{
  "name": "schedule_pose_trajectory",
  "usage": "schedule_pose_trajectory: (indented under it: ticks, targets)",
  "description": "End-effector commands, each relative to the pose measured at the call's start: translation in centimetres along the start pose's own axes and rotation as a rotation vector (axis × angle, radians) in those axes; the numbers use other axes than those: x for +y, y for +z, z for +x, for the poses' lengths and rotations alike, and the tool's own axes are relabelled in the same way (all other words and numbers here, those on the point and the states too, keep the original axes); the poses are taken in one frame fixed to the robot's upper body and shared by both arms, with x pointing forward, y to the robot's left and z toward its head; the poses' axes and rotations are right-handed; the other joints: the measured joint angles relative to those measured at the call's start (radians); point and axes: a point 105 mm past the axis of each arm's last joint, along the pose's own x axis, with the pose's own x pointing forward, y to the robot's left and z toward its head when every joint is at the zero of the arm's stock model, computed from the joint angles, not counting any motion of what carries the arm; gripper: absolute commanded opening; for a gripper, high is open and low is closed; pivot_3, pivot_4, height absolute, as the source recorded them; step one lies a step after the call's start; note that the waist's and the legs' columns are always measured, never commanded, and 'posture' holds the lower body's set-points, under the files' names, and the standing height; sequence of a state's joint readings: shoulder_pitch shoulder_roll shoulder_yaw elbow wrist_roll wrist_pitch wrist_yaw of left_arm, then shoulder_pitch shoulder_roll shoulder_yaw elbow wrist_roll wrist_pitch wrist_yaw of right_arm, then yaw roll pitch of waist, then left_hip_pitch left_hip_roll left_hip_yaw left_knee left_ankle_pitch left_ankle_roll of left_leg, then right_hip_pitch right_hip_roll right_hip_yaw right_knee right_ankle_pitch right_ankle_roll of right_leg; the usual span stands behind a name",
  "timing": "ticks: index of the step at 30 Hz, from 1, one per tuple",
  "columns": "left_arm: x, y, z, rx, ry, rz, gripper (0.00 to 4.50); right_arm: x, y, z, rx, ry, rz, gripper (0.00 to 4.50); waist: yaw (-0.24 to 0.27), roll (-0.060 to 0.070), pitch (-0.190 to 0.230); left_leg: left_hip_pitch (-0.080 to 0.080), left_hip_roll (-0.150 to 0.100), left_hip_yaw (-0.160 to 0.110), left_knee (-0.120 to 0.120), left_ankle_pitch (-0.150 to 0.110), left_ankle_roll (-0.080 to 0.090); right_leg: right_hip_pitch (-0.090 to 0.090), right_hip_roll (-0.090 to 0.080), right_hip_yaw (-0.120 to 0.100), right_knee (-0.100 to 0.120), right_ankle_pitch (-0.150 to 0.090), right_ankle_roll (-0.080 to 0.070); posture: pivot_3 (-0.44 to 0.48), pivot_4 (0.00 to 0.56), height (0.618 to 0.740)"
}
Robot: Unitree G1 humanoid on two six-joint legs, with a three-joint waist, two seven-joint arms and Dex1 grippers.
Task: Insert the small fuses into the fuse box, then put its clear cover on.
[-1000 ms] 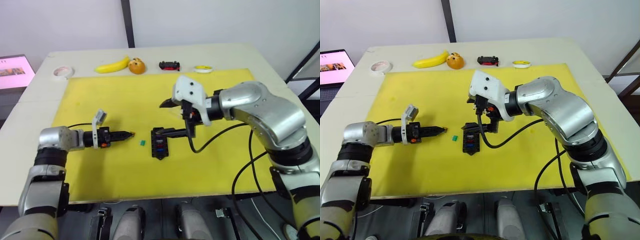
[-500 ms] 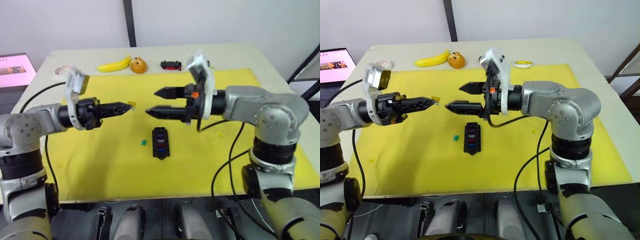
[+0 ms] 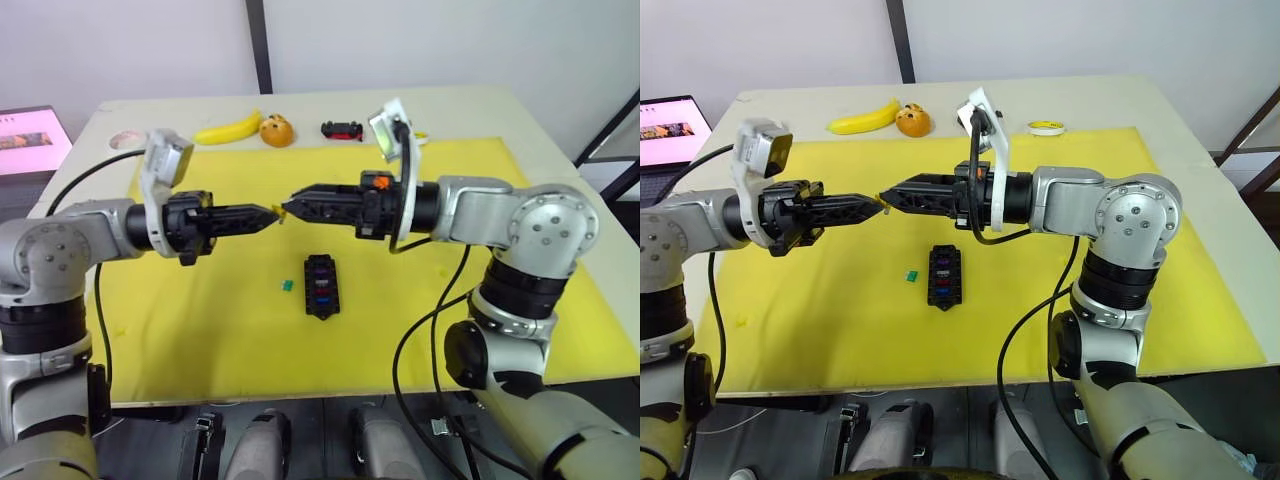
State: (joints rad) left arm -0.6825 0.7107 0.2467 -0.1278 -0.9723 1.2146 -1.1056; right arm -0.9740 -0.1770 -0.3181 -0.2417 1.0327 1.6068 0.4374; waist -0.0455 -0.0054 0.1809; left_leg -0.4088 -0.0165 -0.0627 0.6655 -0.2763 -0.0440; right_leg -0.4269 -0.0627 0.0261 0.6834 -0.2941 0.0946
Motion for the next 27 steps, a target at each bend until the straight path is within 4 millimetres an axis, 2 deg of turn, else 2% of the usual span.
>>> schedule_pose_trajectory:
  ticks: [1, 21, 24, 26, 27]
  targets:
    - [-1.00, 1.20, 0.24, -0.003, -0.030, 0.072, 0.00, 0.78, 0.01, 0.22, 0.008, 0.030, -0.014, 2.17, 0.000, 0.000, 0.000, 0.000, 0.000, 0.000, 0.000, 0.000, 0.000, 0.000, 0.000, 0.000, 0.000, 0.000, 0.000, 0.000, 0.150, 0.740]
    - [-0.97, 1.10, 0.42, -0.011, -0.032, 0.075, 0.00, 0.91, -0.28, 0.33, 0.026, 0.028, -0.001, 2.17, 0.000, 0.000, 0.000, 0.000, 0.000, 0.000, 0.000, 0.000, 0.000, 0.000, 0.000, 0.000, 0.000, 0.000, 0.000, 0.000, 0.150, 0.740]
    - [-0.92, 0.96, 0.33, -0.009, -0.028, 0.071, 0.00, 0.89, -0.29, 0.31, 0.027, 0.026, -0.001, 1.34, -0.001, 0.000, 0.000, 0.000, 0.000, 0.000, 0.000, 0.000, 0.000, 0.000, 0.000, 0.000, 0.000, 0.000, 0.000, 0.000, 0.150, 0.740]
    - [-0.84, 0.97, 0.24, -0.011, -0.023, 0.070, 0.00, 0.89, -0.30, 0.26, 0.030, 0.026, 0.000, 0.34, 0.000, 0.000, 0.000, 0.000, 0.000, 0.000, 0.000, 0.000, 0.000, 0.000, 0.000, 0.000, 0.000, 0.000, 0.000, 0.000, 0.150, 0.740]
    - [-0.81, 0.99, 0.20, -0.012, -0.021, 0.070, 0.00, 0.89, -0.32, 0.24, 0.032, 0.026, 0.000, 0.03, 0.000, 0.000, 0.000, 0.000, 0.000, 0.000, 0.000, 0.000, 0.000, 0.000, 0.000, 0.000, 0.000, 0.000, 0.000, 0.000, 0.150, 0.740]
